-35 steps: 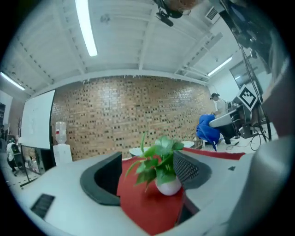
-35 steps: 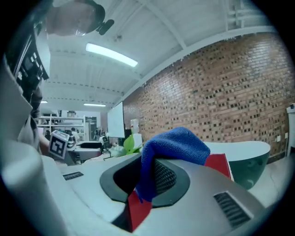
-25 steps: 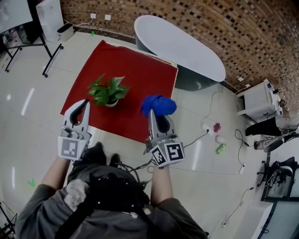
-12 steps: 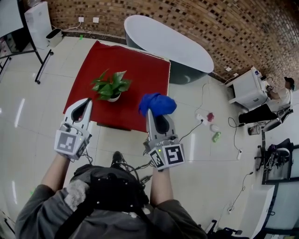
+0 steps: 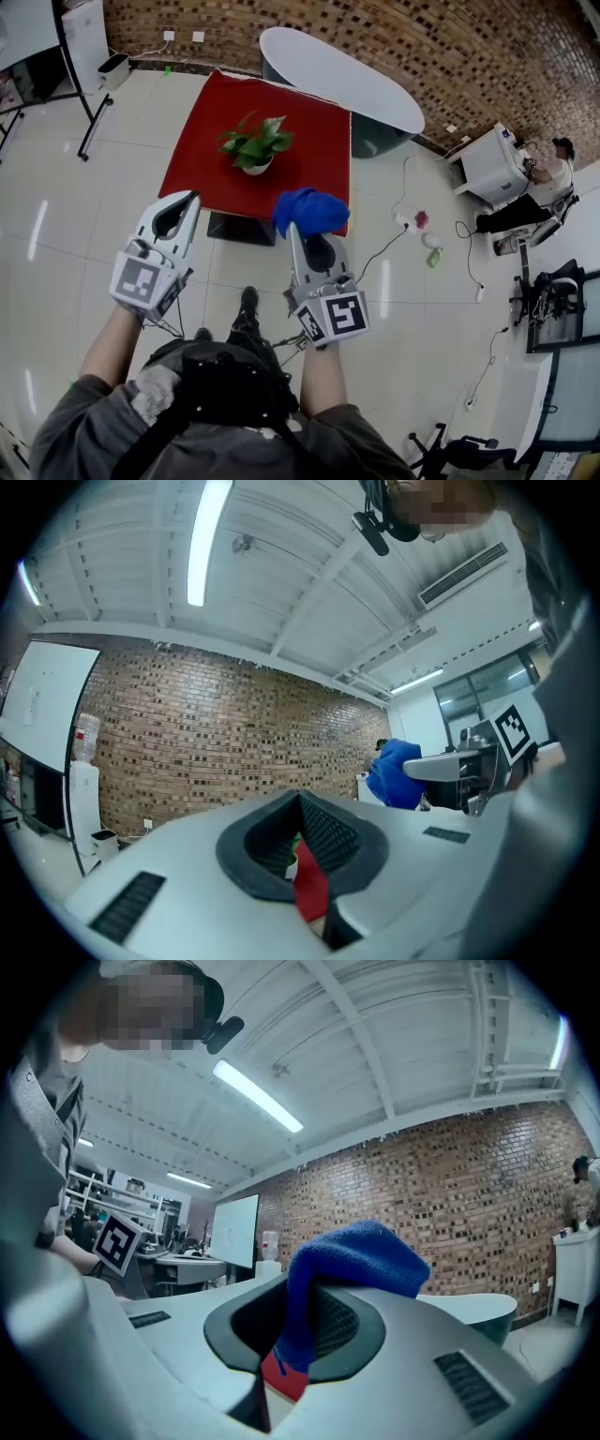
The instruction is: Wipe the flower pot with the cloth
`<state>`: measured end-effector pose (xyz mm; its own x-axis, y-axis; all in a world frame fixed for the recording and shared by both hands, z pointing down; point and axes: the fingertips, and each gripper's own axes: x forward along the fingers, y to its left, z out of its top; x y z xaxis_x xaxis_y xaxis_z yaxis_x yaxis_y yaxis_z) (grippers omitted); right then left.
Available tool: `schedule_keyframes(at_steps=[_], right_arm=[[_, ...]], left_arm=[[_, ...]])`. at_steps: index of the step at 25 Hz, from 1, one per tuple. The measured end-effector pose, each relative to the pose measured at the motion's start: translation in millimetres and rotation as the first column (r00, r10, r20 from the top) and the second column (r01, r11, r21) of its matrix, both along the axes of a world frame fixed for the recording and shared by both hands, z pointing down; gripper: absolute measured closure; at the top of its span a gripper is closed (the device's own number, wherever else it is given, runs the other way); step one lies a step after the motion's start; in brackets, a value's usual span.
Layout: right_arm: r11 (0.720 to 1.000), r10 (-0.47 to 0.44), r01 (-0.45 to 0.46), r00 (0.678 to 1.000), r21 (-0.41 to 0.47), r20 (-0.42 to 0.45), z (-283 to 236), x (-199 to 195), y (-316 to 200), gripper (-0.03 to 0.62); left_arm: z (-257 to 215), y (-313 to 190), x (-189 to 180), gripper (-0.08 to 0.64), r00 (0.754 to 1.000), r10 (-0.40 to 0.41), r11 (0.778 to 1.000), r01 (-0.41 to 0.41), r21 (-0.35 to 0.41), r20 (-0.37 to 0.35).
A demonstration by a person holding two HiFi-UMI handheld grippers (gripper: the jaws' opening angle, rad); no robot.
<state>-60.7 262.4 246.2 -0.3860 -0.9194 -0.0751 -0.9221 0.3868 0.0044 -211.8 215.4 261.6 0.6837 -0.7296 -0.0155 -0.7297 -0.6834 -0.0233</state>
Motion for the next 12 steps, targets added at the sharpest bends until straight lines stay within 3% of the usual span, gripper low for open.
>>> schedule_keyframes(at_steps=[7,12], right_arm=[[0.999,0.035,-0.035,0.999,-0.013,-0.018,6,-52,61,0.529],[0.999,0.045,-0.045,0.999,-0.025,-0.008,-26,-37,73,0.529]], left_arm=[[11,59,-49,0.552,1.000,0.027,0.999,-0.027,-0.041,-0.003],[-27,72,-29,0.552,0.998,0.057,0.998,-0.057,-0.025,-0.009]])
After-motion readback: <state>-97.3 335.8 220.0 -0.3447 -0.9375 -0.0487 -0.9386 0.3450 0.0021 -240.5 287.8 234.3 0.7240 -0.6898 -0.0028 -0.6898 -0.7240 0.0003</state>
